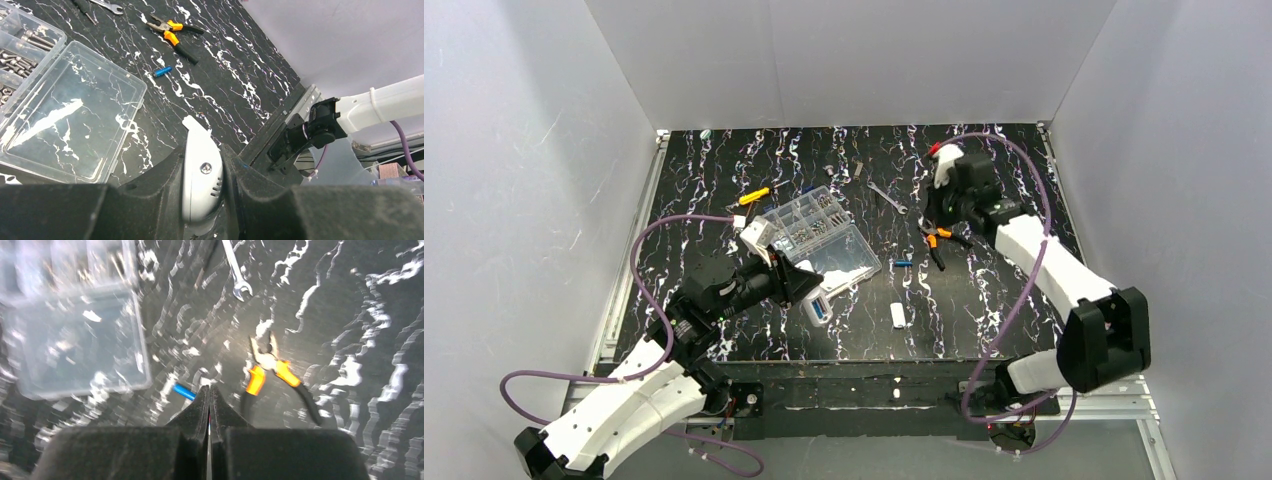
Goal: Load the batteries into the remote control
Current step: Pick up the battery from the center of the board.
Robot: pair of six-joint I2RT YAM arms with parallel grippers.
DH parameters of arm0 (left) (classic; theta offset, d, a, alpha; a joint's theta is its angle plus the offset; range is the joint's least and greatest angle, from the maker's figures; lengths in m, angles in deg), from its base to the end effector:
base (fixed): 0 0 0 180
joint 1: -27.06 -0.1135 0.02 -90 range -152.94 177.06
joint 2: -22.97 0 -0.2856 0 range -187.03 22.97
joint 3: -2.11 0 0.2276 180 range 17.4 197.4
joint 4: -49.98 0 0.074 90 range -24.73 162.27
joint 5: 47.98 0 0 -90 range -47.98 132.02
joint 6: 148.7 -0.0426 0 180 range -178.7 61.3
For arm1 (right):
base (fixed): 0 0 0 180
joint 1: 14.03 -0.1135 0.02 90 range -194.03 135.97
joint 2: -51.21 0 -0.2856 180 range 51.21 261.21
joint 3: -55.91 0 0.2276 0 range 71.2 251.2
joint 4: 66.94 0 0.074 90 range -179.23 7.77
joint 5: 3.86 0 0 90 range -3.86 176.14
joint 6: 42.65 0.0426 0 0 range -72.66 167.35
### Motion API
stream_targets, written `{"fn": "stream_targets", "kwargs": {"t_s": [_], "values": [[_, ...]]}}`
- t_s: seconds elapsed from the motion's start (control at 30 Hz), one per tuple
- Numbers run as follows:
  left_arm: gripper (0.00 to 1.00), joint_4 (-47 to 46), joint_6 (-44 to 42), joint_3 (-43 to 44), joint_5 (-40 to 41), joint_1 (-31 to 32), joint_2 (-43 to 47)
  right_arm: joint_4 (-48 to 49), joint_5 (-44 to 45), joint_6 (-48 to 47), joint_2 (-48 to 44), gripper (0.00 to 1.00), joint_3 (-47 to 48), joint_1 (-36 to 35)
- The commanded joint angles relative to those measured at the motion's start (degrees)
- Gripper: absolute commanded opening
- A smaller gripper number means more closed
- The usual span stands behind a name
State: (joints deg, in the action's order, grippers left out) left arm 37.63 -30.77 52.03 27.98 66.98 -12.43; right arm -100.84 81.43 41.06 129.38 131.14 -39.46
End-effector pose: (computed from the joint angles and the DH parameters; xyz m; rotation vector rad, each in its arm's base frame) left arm 0.0780 -0.0788 0.3881 0.3563 1.1419 -1.1853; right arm 0.2531 0.1242 0.3115 -0.6520 2.1275 0.2753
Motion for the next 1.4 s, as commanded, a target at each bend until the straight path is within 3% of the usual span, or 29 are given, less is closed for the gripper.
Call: {"fn": "stream_targets", "kwargs": {"t_s": [0.0,0.07,0.1,0.17,0.27,0.33,0.43,0.47,0.57,0.67,0.73,0.93,1.1,1.2,1.37], "values": [[0.0,-1.95,0.99,2.23,1.11,-0.04,0.62,-0.29,-14.2,31.4,6.86,0.01,2.56,6.2],[0.0,-2.23,1.46,2.29,1.13,-0.02,0.39,5.14,-24.65,37.97,10.33,0.06,0.41,8.78],[0.0,-1.88,1.51,2.52,1.03,-0.02,0.41,8.36,-24.93,41.5,10.8,0.15,-1.19,9.0],[0.0,-1.26,1.56,2.72,1.08,-0.05,0.69,7.7,-15.58,44.68,9.72,0.41,-2.19,7.37],[0.0,-0.5,1.52,2.8,1.44,-0.04,1.31,0.97,9.54,43.78,4.57,0.67,-0.96,1.87],[0.0,0.36,1.38,2.98,1.78,-0.03,1.75,4.56,13.59,48.7,1.82,0.85,-4.2,1.95],[0.0,0.91,1.21,2.79,2.41,-0.1,2.15,13.92,-5.04,55.77,3.89,0.87,-9.53,9.03],[0.0,1.05,1.18,2.77,2.56,-0.06,2.22,14.81,-7.69,57.35,5.49,0.87,-9.8,9.78],[0.0,1.18,1.25,2.71,2.94,-0.09,2.73,10.16,0.65,60.96,5.75,0.88,-8.84,7.16],[0.0,1.71,1.43,2.42,3.63,-0.02,3.47,3.73,25.43,59.0,1.16,0.88,-6.84,-0.91],[0.0,2.58,1.37,2.39,3.99,-0.05,3.89,0.66,35.36,58.39,0.61,0.88,-4.67,-3.74],[0.0,4.52,0.64,2.94,4.35,-0.07,4.7,-8.81,37.34,52.06,6.64,0.85,2.22,-3.22],[0.0,4.89,0.63,2.27,6.08,-0.02,6.08,-6.79,35.3,53.48,6.39,0.85,0.56,-2.83],[0.0,5.83,0.49,2.23,6.14,-0.06,6.86,-10.69,29.3,59.87,6.15,0.8,2.6,-2.86],[0.0,5.95,0.79,1.74,6.37,-0.02,7.47,-16.84,22.31,81.33,7.47,0.75,2.16,-3.95]]}}
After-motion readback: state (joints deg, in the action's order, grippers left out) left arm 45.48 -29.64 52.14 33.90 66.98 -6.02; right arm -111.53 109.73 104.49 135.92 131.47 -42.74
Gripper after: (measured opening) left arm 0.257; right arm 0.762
